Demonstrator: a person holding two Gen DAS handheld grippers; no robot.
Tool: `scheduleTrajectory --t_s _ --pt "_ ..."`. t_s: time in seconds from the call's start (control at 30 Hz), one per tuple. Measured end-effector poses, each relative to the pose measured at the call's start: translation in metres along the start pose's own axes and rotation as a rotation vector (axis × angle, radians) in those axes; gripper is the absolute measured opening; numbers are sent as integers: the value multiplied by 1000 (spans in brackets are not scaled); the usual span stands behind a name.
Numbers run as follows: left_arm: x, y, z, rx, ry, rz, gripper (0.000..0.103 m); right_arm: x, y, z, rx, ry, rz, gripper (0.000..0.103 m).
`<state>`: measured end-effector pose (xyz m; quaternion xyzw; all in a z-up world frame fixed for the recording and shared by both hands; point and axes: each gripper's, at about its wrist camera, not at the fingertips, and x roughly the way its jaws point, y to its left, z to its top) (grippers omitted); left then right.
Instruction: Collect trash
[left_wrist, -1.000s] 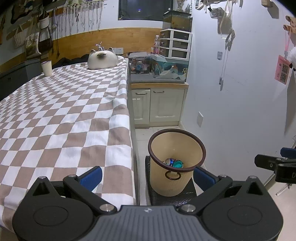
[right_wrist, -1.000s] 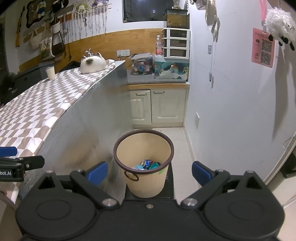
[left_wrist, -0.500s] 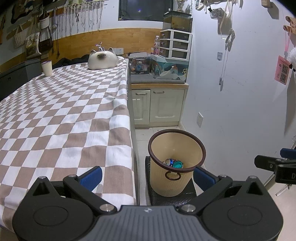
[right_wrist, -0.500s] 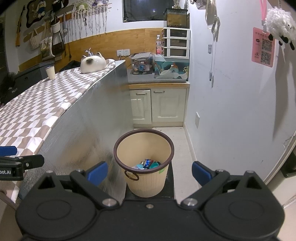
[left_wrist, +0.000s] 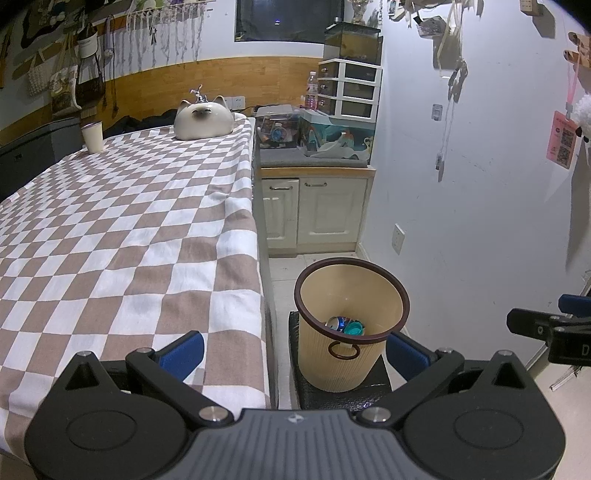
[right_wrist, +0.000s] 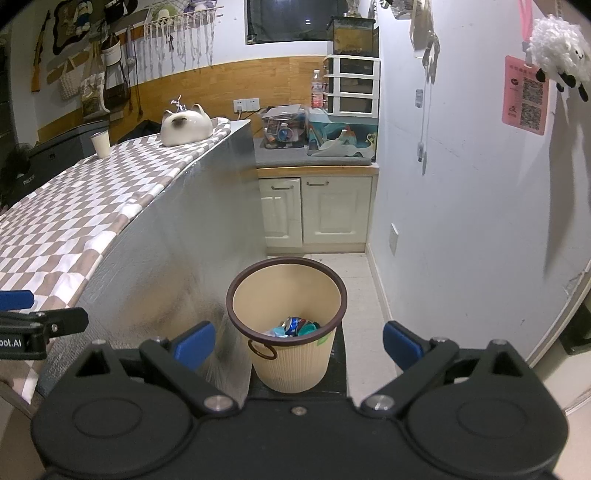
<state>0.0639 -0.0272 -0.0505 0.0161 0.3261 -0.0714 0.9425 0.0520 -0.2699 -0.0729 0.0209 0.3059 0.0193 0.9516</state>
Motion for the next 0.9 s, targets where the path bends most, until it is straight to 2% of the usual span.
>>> scheduleTrajectory --t_s 0.9 --pt "-2 -1 -1 0 0 5 103 -1 0 0 1 -2 -1 98"
